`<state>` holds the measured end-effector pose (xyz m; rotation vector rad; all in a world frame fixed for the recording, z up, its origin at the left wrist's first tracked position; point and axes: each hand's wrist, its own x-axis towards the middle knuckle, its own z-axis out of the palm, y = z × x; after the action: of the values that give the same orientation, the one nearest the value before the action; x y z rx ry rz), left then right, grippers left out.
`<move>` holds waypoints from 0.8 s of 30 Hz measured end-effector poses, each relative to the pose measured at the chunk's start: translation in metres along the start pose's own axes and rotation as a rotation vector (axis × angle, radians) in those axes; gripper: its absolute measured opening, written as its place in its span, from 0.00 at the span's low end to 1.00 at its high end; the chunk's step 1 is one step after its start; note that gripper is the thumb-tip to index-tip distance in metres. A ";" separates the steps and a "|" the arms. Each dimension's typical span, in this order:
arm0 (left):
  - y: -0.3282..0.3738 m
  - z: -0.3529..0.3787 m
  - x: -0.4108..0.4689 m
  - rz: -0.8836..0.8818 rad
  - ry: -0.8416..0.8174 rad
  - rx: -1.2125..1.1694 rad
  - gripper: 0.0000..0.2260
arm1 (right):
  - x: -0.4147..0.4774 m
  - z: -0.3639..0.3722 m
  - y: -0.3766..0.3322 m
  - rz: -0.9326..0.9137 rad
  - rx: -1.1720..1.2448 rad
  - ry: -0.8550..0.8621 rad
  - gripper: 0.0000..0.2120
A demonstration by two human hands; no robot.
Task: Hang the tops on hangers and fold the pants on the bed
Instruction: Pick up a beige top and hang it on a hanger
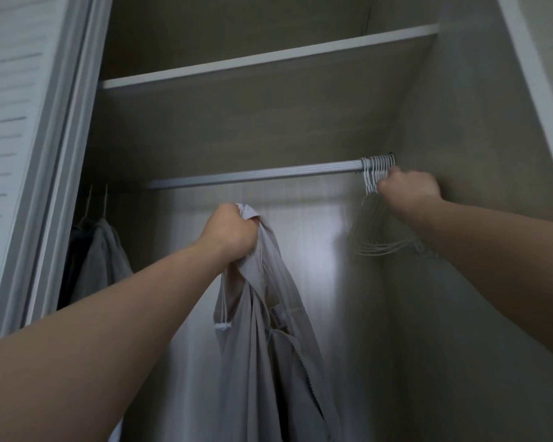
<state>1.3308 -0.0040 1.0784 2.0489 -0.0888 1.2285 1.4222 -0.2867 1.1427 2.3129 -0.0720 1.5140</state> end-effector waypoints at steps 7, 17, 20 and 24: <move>0.003 -0.003 -0.012 -0.020 -0.036 -0.006 0.13 | 0.000 -0.001 -0.003 -0.010 0.022 -0.003 0.18; 0.002 -0.003 -0.025 -0.039 -0.032 -0.038 0.08 | -0.004 -0.020 0.005 0.240 0.450 0.083 0.14; 0.001 0.002 -0.030 -0.020 -0.025 -0.071 0.09 | -0.022 -0.035 0.002 0.335 0.584 0.086 0.12; -0.002 0.011 -0.047 -0.007 -0.007 -0.101 0.11 | -0.055 -0.051 0.003 0.467 0.958 0.010 0.12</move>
<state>1.3140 -0.0230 1.0375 1.9649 -0.1440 1.1893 1.3539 -0.2806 1.1123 3.1828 0.1680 2.1098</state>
